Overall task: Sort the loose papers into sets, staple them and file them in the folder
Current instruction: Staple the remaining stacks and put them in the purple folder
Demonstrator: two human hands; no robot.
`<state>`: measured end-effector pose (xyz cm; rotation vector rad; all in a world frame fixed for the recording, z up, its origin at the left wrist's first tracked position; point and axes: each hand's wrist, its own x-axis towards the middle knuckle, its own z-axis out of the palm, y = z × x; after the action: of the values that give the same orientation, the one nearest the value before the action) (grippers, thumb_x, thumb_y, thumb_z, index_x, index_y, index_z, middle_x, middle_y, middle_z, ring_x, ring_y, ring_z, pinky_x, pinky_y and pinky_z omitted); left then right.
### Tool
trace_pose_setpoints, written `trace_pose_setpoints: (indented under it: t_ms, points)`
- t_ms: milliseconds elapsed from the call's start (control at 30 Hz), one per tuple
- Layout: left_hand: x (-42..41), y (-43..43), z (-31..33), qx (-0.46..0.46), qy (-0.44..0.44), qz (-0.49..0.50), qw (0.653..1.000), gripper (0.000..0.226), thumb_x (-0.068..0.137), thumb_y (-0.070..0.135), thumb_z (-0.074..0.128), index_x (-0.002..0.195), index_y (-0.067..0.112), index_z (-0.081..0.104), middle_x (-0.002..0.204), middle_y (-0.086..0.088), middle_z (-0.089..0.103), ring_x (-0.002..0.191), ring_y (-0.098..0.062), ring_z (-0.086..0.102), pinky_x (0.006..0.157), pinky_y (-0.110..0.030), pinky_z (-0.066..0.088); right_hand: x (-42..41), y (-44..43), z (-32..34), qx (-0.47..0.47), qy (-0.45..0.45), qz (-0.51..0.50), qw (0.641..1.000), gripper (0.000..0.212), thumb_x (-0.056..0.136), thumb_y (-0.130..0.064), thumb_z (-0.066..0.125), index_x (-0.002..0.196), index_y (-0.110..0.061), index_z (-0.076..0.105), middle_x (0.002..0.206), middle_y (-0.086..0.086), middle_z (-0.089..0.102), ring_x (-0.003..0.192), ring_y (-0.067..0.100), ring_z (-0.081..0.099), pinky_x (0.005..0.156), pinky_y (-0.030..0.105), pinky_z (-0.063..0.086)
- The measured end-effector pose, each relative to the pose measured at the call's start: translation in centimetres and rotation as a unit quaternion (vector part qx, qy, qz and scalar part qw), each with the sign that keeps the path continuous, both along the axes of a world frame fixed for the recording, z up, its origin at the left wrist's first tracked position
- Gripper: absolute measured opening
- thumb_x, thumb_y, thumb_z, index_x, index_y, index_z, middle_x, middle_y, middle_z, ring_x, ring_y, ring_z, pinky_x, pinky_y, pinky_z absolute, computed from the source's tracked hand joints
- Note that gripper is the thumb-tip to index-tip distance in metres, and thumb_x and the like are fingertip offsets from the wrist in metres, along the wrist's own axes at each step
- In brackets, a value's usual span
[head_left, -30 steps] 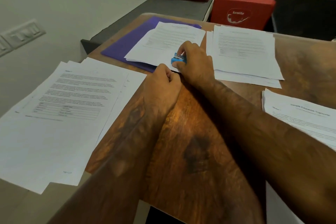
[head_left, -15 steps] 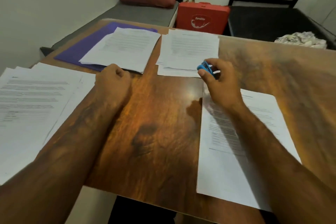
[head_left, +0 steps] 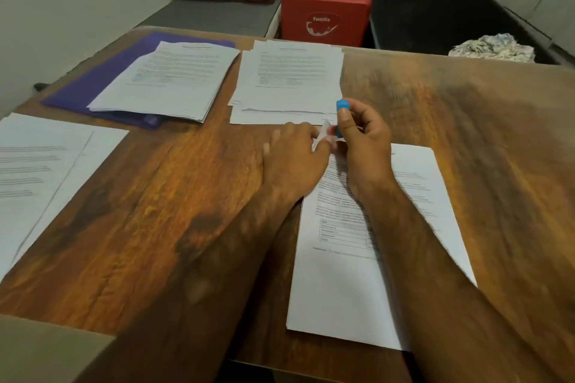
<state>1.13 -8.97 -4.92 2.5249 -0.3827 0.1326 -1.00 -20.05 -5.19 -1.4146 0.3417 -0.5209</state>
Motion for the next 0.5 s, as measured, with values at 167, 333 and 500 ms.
trace_pose_setpoints:
  t_ms: [167, 333, 500]
  points:
    - [-0.6, -0.3, 1.1, -0.175, 0.125, -0.009, 0.977, 0.027, 0.101, 0.021, 0.057, 0.125, 0.026, 0.049, 0.103, 0.000, 0.063, 0.089, -0.015, 0.063, 0.070, -0.032, 0.054, 0.2, 0.0, 0.1, 0.016, -0.002, 0.016, 1.000, 0.026, 0.110, -0.027, 0.050, 0.130, -0.020, 0.065, 0.114, 0.001, 0.073, 0.099, 0.017, 0.074, 0.072, 0.027, 0.059]
    - [-0.9, -0.8, 1.4, -0.244, 0.145, -0.007, 0.959, 0.055, 0.096, 0.004, 0.060, 0.138, 0.028, 0.035, 0.105, -0.003, 0.065, 0.085, -0.016, 0.067, 0.061, -0.030, 0.057, 0.2, -0.2, 0.0, 0.046, -0.002, 0.009, 0.999, 0.034, 0.113, -0.029, 0.039, 0.134, -0.015, 0.061, 0.118, 0.007, 0.071, 0.095, 0.016, 0.076, 0.069, 0.024, 0.059]
    - [-1.9, -1.5, 0.5, 0.170, -0.031, 0.060, 0.983, 0.057, 0.100, 0.043, 0.049, 0.146, 0.011, 0.039, 0.144, -0.012, 0.047, 0.128, -0.025, 0.046, 0.104, -0.036, 0.039, 0.1, -0.5, 0.2, 0.090, 0.003, 0.003, 0.996, 0.032, 0.114, -0.030, 0.033, 0.117, -0.022, 0.063, 0.103, 0.005, 0.075, 0.087, 0.018, 0.076, 0.063, 0.022, 0.059]
